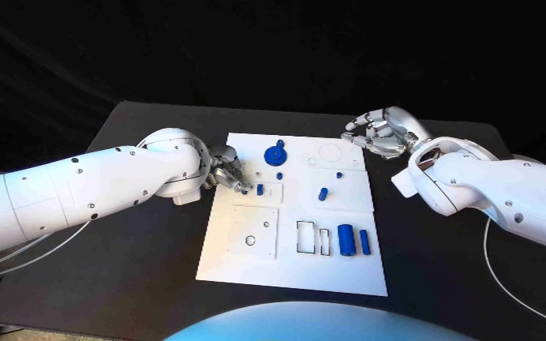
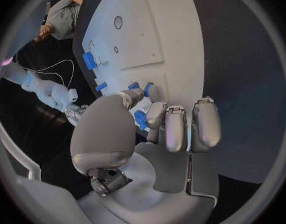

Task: Assemble the parts on the task board

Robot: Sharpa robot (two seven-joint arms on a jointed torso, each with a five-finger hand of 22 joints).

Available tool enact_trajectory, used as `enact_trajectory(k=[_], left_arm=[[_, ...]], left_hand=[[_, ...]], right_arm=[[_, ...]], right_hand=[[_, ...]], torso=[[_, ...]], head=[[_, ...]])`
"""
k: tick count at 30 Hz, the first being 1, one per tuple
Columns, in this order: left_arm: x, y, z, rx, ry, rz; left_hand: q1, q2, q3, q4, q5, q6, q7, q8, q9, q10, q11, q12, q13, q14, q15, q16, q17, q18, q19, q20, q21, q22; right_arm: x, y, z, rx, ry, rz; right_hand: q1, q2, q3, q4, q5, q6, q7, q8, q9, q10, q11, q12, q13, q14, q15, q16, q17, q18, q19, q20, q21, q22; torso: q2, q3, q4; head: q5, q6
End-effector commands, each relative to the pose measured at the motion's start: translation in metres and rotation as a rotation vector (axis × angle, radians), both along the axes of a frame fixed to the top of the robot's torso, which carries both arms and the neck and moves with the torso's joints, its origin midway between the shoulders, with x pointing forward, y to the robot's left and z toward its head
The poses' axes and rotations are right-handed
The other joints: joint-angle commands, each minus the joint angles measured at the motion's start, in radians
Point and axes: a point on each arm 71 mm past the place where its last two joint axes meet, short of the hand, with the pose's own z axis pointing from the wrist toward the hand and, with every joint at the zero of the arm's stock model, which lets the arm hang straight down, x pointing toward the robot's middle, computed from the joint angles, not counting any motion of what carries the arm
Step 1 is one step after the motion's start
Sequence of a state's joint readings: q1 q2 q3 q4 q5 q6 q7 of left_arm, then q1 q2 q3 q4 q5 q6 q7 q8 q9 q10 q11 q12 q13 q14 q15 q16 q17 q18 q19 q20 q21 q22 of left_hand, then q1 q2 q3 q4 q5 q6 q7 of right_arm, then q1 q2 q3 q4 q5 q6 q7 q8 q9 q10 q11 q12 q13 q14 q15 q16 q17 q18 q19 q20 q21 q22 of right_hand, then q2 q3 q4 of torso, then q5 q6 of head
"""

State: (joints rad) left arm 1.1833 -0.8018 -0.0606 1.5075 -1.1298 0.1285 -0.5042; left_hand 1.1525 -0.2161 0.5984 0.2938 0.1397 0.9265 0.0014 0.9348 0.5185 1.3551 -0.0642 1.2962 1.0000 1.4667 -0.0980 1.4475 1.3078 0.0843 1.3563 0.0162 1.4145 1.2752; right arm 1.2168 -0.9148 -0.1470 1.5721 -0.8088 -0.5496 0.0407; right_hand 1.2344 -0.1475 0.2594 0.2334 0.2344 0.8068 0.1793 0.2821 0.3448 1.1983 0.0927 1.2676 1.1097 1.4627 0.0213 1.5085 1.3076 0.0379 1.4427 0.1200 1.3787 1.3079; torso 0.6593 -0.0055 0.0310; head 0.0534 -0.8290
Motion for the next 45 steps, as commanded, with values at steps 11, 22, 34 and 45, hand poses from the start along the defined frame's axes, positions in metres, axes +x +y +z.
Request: enact_trajectory(k=[11, 22, 34, 45], left_arm=[[0.0, 0.001, -0.001, 0.007, 0.009, 0.005], [0.002, 0.002, -0.002, 0.001, 0.006, 0.016], [0.002, 0.005, 0.001, -0.074, 0.013, 0.071], [0.008, 0.004, 0.029, -0.414, -0.077, 0.159]], left_hand=[[-0.063, -0.003, -0.076, 0.001, 0.007, 0.002, 0.003, 0.003, -0.019, 0.002, 0.005, 0.004, 0.007, 0.045, -0.008, 0.0, 0.012, -0.015, 0.008, -0.003, 0.007, 0.005], [-0.121, 0.006, -0.162, 0.001, 0.006, 0.005, 0.003, 0.009, -0.038, 0.004, 0.006, 0.004, 0.011, 0.045, -0.009, 0.0, 0.013, -0.015, 0.008, -0.004, 0.006, 0.006], [-0.129, 0.008, -0.175, 0.001, 0.007, 0.001, 0.004, 0.008, -0.041, -0.004, 0.006, -0.004, -0.005, 0.045, -0.009, 0.0, 0.012, -0.012, 0.0, -0.004, 0.0, -0.005], [-0.049, 0.033, -0.294, -0.001, 0.025, -0.21, 0.106, -0.059, -0.103, -0.366, 0.099, -0.292, -0.44, -0.032, 0.07, -0.076, -0.132, 0.06, -0.266, 0.057, -0.238, -0.349]], right_arm=[[0.0, 0.0, -0.001, -0.002, 0.002, 0.009], [0.0, 0.0, -0.001, 0.0, -0.002, 0.006], [-0.001, 0.0, -0.002, 0.001, -0.001, 0.006], [0.0, -0.001, -0.003, 0.0, 0.0, 0.002]], right_hand=[[-0.001, 0.004, -0.001, 0.008, 0.005, 0.003, -0.006, 0.002, 0.001, -0.001, -0.003, -0.007, -0.002, 0.066, -0.007, -0.004, 0.075, 0.018, -0.006, 0.0, -0.004, 0.116], [-0.004, 0.004, -0.003, 0.012, 0.005, 0.002, -0.006, 0.002, 0.001, -0.002, -0.003, -0.008, -0.003, 0.065, -0.007, -0.005, 0.072, 0.018, -0.007, 0.0, -0.006, 0.114], [-0.007, 0.004, -0.004, 0.014, 0.005, 0.002, -0.006, 0.002, 0.001, -0.003, -0.002, -0.008, -0.004, 0.065, -0.007, -0.005, 0.071, 0.018, -0.008, 0.0, -0.007, 0.114], [-0.007, 0.004, -0.004, 0.014, 0.005, 0.002, -0.006, 0.002, 0.001, -0.003, -0.002, -0.008, -0.004, 0.065, -0.007, -0.005, 0.071, 0.018, -0.008, 0.0, -0.007, 0.114]], torso=[[0.0, -0.0003, 0.0001], [0.0, -0.0004, 0.0001], [0.0, -0.0012, -0.0004], [0.0, 0.0001, 0.0001]], head=[[-0.001, -0.001], [-0.002, 0.0], [-0.003, 0.004], [-0.006, 0.016]])
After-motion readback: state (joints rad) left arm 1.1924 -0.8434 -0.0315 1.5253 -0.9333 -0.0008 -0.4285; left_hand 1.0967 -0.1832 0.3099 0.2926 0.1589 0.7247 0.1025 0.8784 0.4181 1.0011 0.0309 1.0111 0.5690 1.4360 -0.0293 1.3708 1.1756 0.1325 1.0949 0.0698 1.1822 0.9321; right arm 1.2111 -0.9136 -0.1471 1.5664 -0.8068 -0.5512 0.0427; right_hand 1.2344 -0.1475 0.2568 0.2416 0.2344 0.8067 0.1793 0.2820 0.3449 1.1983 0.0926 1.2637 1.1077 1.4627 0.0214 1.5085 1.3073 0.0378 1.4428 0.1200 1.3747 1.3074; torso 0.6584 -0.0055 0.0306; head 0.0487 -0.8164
